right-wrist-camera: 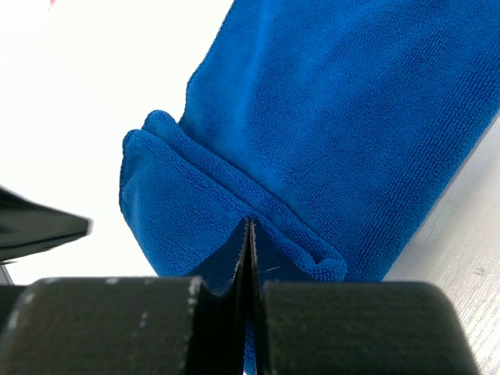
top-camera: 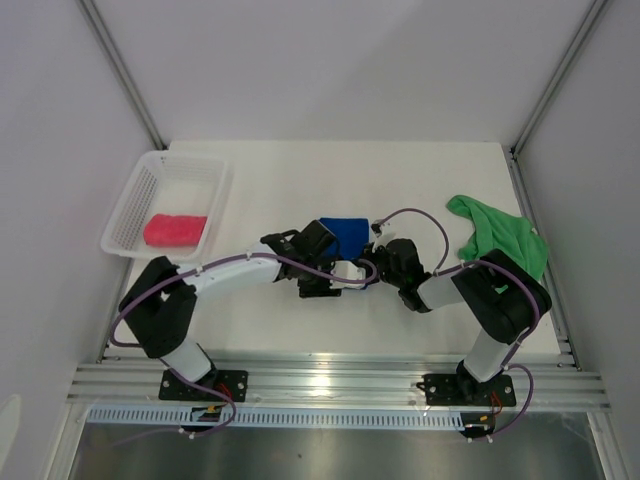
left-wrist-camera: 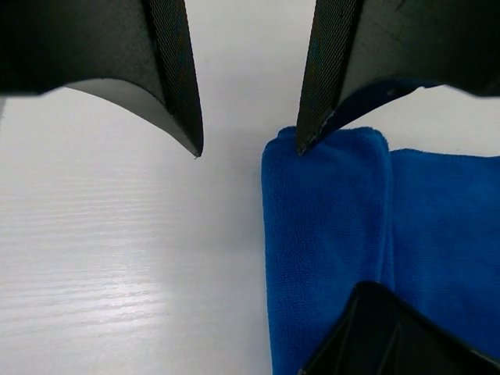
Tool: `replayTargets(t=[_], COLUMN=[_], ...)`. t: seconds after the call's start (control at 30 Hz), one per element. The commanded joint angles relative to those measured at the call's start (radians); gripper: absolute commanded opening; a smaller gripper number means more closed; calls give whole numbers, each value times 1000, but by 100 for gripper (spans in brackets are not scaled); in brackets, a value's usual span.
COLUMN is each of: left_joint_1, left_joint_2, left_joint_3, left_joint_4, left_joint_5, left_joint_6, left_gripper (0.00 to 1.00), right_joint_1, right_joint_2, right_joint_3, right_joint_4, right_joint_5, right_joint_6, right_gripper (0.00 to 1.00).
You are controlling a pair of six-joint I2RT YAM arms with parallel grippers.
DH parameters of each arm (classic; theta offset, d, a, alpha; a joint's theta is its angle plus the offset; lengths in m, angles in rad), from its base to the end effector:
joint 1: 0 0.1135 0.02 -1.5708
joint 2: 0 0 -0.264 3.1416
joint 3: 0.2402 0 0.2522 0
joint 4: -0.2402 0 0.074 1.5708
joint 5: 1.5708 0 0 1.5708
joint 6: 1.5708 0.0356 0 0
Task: Roll the towels
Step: Roll the towel
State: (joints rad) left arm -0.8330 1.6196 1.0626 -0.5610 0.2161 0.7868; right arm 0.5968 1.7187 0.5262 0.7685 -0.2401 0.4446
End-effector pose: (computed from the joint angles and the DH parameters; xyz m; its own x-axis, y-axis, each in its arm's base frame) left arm 0.2097 -0.2420 0.2008 0.1294 0.8859 -0.4454 0.9832 -0.0563 0.1736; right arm 0.2468 0.1779 0.1245 -0.6191 0.0844 -0.7808 -0.5083 0.7148 0.4803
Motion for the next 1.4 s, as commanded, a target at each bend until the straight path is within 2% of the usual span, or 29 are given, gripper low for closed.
replayTargets(t=[0.0,0.3,0.53,0.87,0.97,1.0,1.07,1.1,1.17,1.23,1.27,1.33,1.37], left_joint_1=[-8,-6,14,31,43,44,51,54,67,83,89,122,133], left_joint_2=[-93,23,126,171,181,184,195,195,203,206,209,207,207], left_joint_3=[48,13,37,10,7,8,4,4,20,31,49,74,94], left_joint_4=[-51,71,52,79,82,85,96,102,99,79,67,17,1], left_joint_5=[77,-4,-24,-112,-113,-119,-130,-130,-110,-84,-69,-22,24], left_joint_6=[-21,42,55,63,65,65,52,46,31,16,6,-12,-20], left_gripper=[55,55,56,56,48,36,24,11,1,1,1,1,1], right_joint_1=[-5,-9,-11,-18,-17,-18,-19,-19,-19,-22,-23,-35,-43], right_joint_2=[2,9,1,-16,-13,-8,-5,-7,-27,-51,-85,-126,-148], right_joint_3=[6,14,15,21,18,21,20,20,18,23,23,21,24], right_joint_4=[-5,-21,-26,-41,-37,-37,-38,-38,-52,-73,-80,-101,-118], right_joint_5=[28,30,28,13,6,-14,-25,-25,-10,-1,4,8,9], right_joint_6=[-7,-4,-6,-9,3,6,6,3,-1,-9,-21,-38,-65], right_gripper=[0,0,0,0,0,0,0,0,2,9,20,30,38])
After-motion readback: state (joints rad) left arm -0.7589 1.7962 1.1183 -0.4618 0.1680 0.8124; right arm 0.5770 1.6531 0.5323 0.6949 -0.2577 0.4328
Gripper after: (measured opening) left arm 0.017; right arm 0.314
